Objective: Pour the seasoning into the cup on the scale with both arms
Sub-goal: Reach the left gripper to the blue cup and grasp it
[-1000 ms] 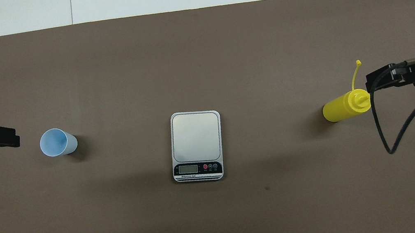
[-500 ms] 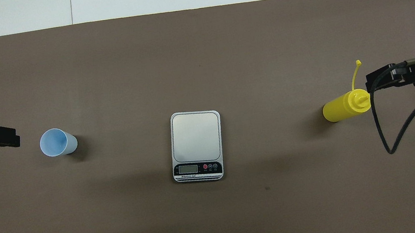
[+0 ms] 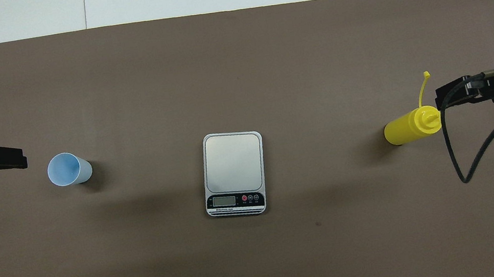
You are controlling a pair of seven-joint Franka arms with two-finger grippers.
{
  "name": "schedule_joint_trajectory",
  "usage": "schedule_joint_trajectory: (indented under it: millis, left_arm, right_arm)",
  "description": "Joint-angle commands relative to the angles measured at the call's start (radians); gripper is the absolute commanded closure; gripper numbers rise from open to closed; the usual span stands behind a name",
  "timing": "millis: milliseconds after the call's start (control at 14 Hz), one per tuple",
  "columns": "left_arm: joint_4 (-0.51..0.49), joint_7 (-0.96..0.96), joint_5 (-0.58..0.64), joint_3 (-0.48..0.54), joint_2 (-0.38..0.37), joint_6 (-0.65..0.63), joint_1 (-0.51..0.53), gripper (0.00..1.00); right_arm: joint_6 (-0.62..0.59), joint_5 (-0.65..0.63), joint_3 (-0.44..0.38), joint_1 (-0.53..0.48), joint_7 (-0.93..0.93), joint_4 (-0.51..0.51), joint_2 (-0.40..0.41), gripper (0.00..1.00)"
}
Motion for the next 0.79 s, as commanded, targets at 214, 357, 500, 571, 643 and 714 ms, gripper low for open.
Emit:
schedule_joint_trajectory:
  millis: [214, 357, 500, 571, 643, 714]
  left_arm:
    - [-0.139, -0.118, 0.013, -0.006, 0.071, 0.226, 0.024, 0.0]
    - [-0.223, -0.123, 0.012, -0.008, 0.062, 0.314, 0.054, 0.0]
    - [-0.275, -0.129, 0.01, -0.008, 0.065, 0.374, 0.056, 0.0]
    - [-0.292, -0.129, 0.01, -0.008, 0.064, 0.386, 0.06, 0.0]
    - [-0.294, -0.132, 0.008, -0.008, 0.07, 0.394, 0.059, 0.0]
    - [-0.297, -0.149, 0.007, -0.008, 0.08, 0.412, 0.054, 0.0]
  right_arm:
    - [0.003, 0.009, 0.004, -0.014, -0.026, -0.024, -0.021, 0.0]
    - [0.005, 0.009, 0.006, -0.012, -0.026, -0.024, -0.022, 0.0]
    - [0.003, 0.009, 0.004, -0.014, -0.026, -0.024, -0.022, 0.0]
    - [0.005, 0.009, 0.004, -0.012, -0.026, -0.024, -0.022, 0.0]
    - [0.005, 0.009, 0.004, -0.014, -0.026, -0.024, -0.022, 0.0]
    - [0.005, 0.009, 0.004, -0.014, -0.026, -0.024, -0.022, 0.0]
